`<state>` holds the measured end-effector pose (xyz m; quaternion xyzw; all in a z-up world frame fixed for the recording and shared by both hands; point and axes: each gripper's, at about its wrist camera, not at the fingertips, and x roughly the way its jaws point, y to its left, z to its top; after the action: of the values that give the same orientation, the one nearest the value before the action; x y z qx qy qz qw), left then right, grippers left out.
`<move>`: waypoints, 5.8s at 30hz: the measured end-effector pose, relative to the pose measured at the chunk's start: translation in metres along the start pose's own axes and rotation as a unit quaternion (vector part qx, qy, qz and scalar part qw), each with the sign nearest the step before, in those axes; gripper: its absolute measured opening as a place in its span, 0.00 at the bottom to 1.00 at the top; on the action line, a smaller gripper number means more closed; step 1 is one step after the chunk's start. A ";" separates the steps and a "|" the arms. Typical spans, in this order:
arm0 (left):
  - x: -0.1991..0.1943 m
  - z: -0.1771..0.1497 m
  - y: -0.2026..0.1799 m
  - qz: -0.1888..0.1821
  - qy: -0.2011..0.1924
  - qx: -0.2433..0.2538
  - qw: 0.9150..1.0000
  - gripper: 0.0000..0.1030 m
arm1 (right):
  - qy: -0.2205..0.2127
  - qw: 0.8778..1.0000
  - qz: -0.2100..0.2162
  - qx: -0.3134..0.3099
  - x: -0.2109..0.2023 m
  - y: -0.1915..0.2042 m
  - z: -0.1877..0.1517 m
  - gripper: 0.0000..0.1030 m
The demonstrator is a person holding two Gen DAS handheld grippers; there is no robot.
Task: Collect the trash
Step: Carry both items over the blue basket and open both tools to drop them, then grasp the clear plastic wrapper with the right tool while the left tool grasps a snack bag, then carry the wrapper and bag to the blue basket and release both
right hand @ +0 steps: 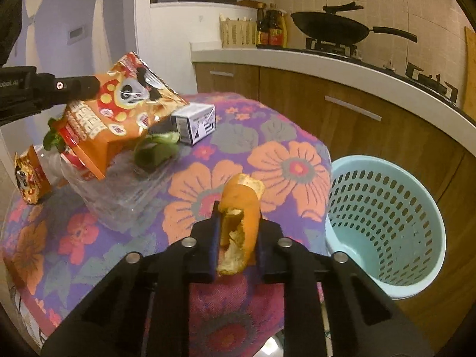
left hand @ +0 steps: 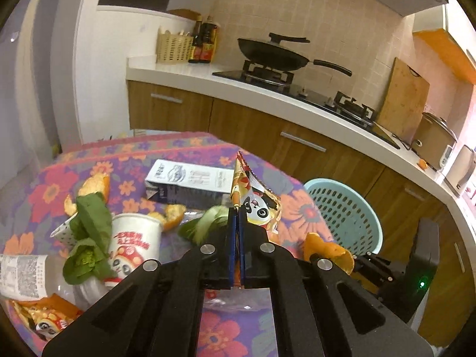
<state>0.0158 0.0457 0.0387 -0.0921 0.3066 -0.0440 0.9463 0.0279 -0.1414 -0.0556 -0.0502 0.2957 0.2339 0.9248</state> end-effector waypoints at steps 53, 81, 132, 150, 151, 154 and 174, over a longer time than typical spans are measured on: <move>0.166 -0.002 -0.190 -0.075 0.099 0.080 0.989 0.41 | 0.024 0.977 -0.126 0.170 -0.046 -0.204 -0.023 0.44; -0.095 -0.032 0.015 0.109 -0.118 -0.024 0.987 0.71 | -0.039 0.997 0.032 -0.056 -0.047 0.024 0.032 0.53; -0.076 -0.102 0.083 0.029 0.014 -0.059 0.998 0.16 | 0.017 0.975 0.067 -0.210 -0.003 0.124 0.021 0.06; -0.084 -0.084 0.061 0.002 -0.011 -0.051 0.999 0.16 | -0.045 0.948 0.314 -0.010 -0.085 0.040 0.070 0.03; -0.084 -0.082 0.059 0.002 -0.013 -0.050 0.999 0.16 | -0.051 0.948 0.315 -0.010 -0.088 0.038 0.072 0.03; -0.083 -0.074 0.054 0.001 -0.017 -0.045 0.999 0.16 | -0.066 0.946 0.317 -0.009 -0.098 0.034 0.075 0.03; 0.015 0.000 -0.062 -0.092 0.012 0.042 0.995 0.16 | -0.124 0.969 0.190 0.101 -0.105 -0.125 0.056 0.03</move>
<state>0.0261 -0.0166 0.0431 -0.0797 0.3066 -0.1447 0.9374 0.0394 -0.2815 0.0444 0.1293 0.2052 0.3784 0.8933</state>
